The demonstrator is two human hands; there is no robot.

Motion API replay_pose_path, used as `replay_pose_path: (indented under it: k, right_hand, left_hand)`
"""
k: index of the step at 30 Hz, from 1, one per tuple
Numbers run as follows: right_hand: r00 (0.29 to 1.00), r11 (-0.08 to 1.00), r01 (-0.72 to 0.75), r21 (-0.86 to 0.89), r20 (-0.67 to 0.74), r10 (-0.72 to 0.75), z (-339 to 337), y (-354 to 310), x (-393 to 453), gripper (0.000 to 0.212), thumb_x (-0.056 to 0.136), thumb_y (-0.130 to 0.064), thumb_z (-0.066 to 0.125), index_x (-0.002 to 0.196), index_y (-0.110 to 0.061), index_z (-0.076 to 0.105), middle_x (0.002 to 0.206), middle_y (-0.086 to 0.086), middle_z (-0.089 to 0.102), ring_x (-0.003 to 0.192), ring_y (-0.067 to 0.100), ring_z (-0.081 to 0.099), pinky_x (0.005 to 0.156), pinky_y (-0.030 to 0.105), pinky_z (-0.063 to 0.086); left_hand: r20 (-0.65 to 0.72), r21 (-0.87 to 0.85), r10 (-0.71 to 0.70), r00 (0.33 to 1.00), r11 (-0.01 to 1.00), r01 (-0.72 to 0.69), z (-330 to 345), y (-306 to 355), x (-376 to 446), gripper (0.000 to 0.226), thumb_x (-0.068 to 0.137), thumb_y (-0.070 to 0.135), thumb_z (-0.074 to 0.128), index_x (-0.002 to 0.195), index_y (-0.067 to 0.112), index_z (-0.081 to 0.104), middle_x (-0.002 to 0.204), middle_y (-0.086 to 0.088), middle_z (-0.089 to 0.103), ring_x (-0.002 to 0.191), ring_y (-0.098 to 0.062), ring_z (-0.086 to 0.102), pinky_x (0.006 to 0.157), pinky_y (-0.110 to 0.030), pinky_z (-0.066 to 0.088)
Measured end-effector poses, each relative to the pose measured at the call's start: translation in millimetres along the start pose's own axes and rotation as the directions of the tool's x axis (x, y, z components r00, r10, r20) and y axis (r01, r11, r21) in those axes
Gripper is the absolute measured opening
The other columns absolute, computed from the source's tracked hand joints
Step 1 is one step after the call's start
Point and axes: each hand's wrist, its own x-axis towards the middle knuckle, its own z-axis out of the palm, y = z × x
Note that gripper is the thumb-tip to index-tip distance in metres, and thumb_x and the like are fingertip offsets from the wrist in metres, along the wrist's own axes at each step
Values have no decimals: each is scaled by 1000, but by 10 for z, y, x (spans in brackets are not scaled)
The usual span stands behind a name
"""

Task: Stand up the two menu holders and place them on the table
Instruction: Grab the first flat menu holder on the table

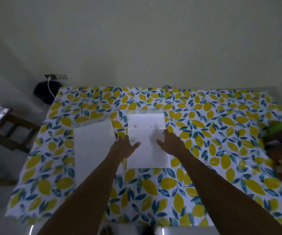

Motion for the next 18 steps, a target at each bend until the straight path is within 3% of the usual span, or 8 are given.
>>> replay_pose_path:
  k: [5, 9, 14, 18]
  right_hand:
    - [996, 987, -94, 128, 18, 93, 316, 192, -57, 64, 92, -42, 55, 140, -4, 34, 135, 22, 49, 124, 39, 51, 100, 46, 44]
    - [987, 949, -152, 277, -12, 162, 399, 226, -66, 64, 91, -31, 57, 143, -3, 31, 139, 22, 45, 130, 38, 44, 105, 46, 39]
    - [975, 868, -213, 449, 35, 220, 317, 297, -89, 46, 83, -17, 59, 125, -5, 44, 117, 19, 60, 108, 39, 59, 81, 40, 46]
    - [963, 810, -243, 533, 35, 266, 302, 405, -302, 38, 89, -18, 52, 126, -13, 47, 118, 16, 62, 104, 38, 61, 82, 39, 48]
  left_hand:
    - [-3, -90, -58, 998, 994, 58, 382, -7, -43, 94, 87, 67, 47, 151, 5, 19, 159, -26, 15, 145, -42, 23, 114, -51, 28]
    - [-20, -187, -62, 998, 981, 57, 462, -8, -100, 85, 87, 62, 52, 149, 8, 27, 155, -23, 25, 138, -41, 35, 111, -51, 35]
    - [-69, -344, -108, 992, 936, 78, 449, -41, -170, 74, 90, 48, 59, 146, 8, 33, 149, -18, 40, 136, -36, 40, 109, -43, 35]
    - [-88, -416, -152, 984, 903, 103, 414, -133, -319, 71, 92, 48, 55, 148, 12, 30, 145, -20, 48, 128, -39, 50, 103, -41, 40]
